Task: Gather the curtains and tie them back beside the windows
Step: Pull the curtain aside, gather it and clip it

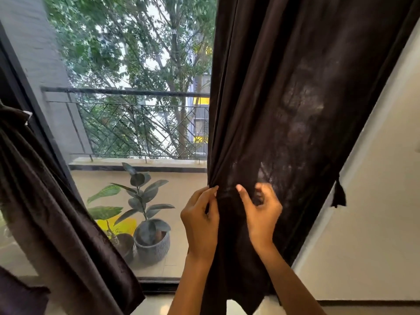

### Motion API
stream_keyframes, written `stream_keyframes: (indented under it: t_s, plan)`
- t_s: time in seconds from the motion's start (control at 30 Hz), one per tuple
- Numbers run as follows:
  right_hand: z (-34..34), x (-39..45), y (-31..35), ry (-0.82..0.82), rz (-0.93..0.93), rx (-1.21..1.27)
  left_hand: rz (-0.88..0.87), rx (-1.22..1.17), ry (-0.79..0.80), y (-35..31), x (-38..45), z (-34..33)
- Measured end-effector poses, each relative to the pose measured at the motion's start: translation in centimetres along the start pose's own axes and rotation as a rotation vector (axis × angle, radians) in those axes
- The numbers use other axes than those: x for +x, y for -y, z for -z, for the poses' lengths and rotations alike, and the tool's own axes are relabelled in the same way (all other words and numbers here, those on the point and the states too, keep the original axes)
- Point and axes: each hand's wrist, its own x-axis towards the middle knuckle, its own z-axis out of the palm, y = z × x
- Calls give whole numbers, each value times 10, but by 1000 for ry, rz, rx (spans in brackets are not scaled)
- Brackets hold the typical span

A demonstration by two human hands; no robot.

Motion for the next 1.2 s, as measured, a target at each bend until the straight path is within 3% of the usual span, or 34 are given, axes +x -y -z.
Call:
stream_keyframes:
  t_s: [0.07,0.17,0.33,0.57,0.7,0.77,0.87,1.03,1.2]
  plan:
    - [0,-18,3,-20,169,-44,2,4,-4,-2,-2,-1]
    - [-5,-38,4,148,263,-122,19,2,13,-5,-5,-6]
    - [-3,-38,3,330,248,-104,105,-93,18,-11,-7,-6]
    - [7,-26,6,437,250,27,89,-46,71,-8,-4,-3]
    - [11,4,-1,127,89,-67,59,-45,90,-6,-3,0]
    - [8,16,-4,178,-87,21,61,-77,108,-7,-4,1]
    - [6,23,-7,277,-191,155,13,-46,116,-5,-4,1]
    - [10,-4,1,-37,106,-116,-3,3,39,2,-4,-3]
    - [1,-38,0,156,287,-271,-42,-18,92,1,-12,-7]
